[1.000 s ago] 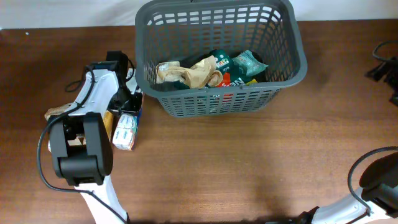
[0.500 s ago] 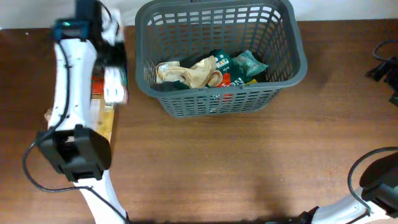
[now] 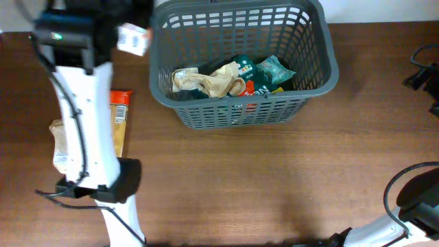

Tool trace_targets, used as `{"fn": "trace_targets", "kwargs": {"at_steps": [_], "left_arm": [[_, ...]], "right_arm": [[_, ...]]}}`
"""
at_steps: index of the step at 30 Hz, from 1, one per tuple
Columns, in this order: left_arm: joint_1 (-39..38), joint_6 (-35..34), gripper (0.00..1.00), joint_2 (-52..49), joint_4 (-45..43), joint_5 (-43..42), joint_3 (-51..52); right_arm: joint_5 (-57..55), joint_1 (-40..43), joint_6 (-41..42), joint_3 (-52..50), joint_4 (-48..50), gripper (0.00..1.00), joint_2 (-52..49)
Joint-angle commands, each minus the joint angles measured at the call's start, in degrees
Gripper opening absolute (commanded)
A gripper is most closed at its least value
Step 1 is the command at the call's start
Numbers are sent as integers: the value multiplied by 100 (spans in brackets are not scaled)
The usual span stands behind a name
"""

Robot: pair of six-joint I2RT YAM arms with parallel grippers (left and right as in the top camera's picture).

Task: Pack container
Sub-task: 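Lift the tissue stack into the basket and release it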

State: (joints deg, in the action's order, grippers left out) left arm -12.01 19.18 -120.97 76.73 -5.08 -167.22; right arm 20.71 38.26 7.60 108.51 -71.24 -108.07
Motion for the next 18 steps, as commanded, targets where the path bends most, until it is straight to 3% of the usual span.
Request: {"fn": "trace_targets", "kwargs": {"at_steps": [1, 4, 10, 18], "left_arm": [[-732, 1928, 2, -17, 203, -212, -15], [-1211, 2973, 2, -184, 498, -284, 192], [-1574, 4205, 2, -555, 715, -247, 706], [-1375, 4520, 2, -1305, 273, -247, 1108]], "right_arm": [[50, -33, 42, -31, 15, 99, 118], [50, -33, 42, -31, 15, 99, 118], [50, -33, 42, -31, 15, 99, 118], [50, -33, 42, -31, 15, 99, 118]]}}
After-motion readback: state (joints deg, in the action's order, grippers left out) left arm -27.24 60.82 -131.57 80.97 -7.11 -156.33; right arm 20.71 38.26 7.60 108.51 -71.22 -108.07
